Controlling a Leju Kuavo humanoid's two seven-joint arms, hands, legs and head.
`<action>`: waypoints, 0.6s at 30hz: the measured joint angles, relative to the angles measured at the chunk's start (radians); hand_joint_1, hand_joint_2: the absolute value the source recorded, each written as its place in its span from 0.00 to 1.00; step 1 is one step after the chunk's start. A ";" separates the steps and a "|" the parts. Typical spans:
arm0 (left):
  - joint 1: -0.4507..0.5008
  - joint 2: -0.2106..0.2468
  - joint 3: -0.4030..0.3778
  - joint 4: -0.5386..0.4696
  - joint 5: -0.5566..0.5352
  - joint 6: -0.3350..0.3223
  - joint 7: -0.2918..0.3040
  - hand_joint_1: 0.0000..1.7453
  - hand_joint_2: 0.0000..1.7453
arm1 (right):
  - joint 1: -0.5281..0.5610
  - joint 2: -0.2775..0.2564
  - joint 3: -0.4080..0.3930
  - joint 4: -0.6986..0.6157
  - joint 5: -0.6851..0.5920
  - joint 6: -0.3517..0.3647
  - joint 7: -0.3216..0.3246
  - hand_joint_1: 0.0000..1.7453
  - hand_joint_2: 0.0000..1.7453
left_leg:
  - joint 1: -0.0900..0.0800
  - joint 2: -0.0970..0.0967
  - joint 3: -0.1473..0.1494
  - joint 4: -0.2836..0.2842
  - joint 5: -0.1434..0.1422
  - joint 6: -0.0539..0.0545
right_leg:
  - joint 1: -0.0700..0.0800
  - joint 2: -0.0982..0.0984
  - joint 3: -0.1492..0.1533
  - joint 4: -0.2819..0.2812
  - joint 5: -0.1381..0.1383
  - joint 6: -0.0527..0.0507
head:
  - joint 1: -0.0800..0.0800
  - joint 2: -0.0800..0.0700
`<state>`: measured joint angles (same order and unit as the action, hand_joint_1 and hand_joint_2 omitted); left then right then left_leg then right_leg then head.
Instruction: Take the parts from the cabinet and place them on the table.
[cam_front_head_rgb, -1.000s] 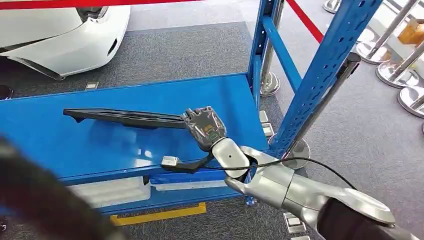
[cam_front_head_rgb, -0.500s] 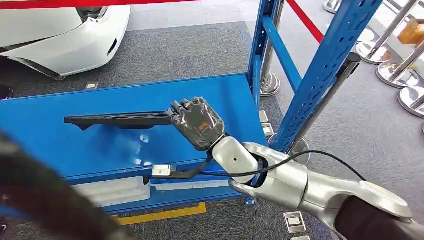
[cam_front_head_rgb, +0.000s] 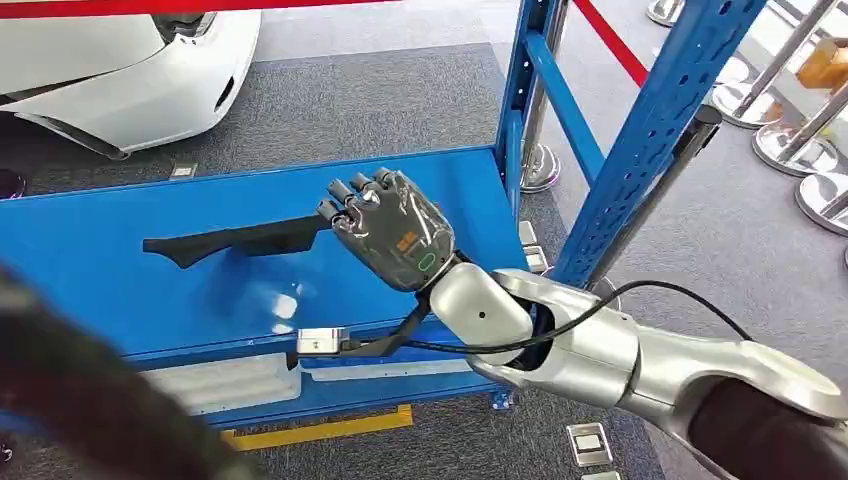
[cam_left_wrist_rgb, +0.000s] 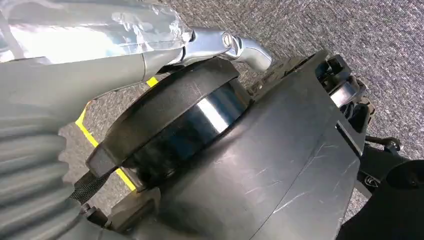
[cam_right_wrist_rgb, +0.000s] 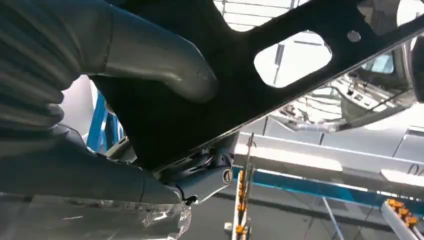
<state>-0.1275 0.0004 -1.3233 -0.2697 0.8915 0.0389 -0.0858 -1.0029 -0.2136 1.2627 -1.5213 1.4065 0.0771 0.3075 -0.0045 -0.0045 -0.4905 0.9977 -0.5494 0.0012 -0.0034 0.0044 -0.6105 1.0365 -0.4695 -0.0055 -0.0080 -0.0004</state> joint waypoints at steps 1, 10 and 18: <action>0.000 0.000 0.000 0.000 0.000 0.000 0.000 0.00 1.00 | -0.004 -0.002 0.000 -0.004 0.002 0.000 0.000 1.00 1.00 | 0.000 0.000 0.000 0.000 0.000 0.000 | 0.000 0.000 0.000 0.000 0.000 0.000 | 0.000 0.000; -0.005 0.000 0.000 -0.001 0.011 -0.001 0.001 0.00 1.00 | -0.049 -0.008 0.000 -0.036 0.014 0.000 0.014 1.00 1.00 | 0.000 0.000 0.000 0.000 0.000 0.000 | 0.000 0.000 0.000 0.000 0.000 0.000 | 0.000 0.000; -0.006 0.000 0.001 -0.006 0.019 0.000 0.001 0.00 1.00 | -0.060 -0.011 0.005 -0.042 0.003 0.000 0.016 1.00 1.00 | 0.000 0.000 0.000 0.000 0.000 0.000 | 0.000 0.000 0.000 0.000 0.000 0.000 | 0.000 0.000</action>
<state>-0.1338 0.0004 -1.3222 -0.2758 0.9110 0.0393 -0.0847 -1.0630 -0.2247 1.2672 -1.5629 1.4092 0.0771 0.3235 -0.0045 -0.0047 -0.4907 0.9975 -0.5494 0.0012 -0.0035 0.0042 -0.6104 1.0365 -0.4695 -0.0054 -0.0080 -0.0004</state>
